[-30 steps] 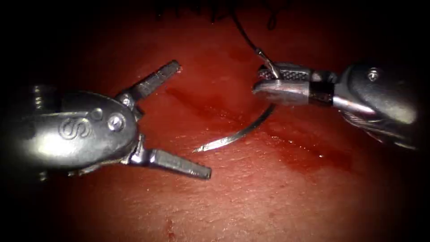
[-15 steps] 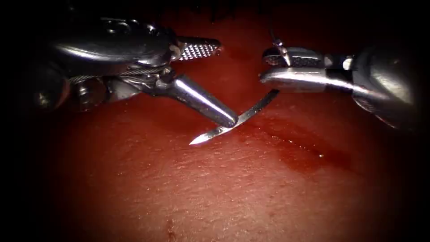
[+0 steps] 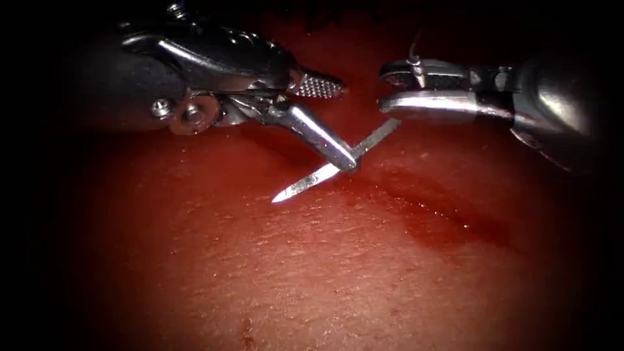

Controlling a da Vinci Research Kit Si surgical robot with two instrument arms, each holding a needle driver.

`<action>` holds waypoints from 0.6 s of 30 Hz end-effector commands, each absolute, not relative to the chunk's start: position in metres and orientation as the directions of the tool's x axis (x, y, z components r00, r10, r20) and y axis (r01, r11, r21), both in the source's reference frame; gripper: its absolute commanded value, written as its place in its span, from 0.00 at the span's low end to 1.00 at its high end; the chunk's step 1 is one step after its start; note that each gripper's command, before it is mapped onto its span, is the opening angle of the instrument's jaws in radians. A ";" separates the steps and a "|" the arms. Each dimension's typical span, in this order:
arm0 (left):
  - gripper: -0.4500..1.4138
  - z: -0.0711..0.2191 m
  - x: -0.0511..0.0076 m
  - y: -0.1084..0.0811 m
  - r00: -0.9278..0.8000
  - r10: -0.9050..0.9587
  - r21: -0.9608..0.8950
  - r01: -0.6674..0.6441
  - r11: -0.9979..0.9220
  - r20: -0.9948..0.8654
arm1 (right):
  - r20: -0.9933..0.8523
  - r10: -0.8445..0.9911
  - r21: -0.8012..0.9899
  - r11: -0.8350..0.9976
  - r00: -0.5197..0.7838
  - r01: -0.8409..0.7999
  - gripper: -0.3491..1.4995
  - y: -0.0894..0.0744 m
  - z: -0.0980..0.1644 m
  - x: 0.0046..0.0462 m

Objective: Wound Closure

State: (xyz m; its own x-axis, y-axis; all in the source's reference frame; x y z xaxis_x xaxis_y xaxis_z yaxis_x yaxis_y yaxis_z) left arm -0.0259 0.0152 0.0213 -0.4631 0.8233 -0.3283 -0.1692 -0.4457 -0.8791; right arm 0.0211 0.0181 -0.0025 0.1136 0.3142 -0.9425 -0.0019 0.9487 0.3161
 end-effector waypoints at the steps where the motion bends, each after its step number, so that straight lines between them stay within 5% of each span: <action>1: 0.66 0.022 -0.0266 0.015 -0.467 0.821 -0.882 -0.159 -0.443 -0.329 | -0.943 0.312 0.314 0.950 0.113 -0.002 0.00 0.018 -0.002 0.0217; 18: 0.41 0.022 -0.0268 0.015 -0.519 0.799 -0.918 -0.066 -0.391 -0.304 | -0.959 0.257 0.265 0.962 0.118 0.063 0.00 0.017 -0.001 0.0226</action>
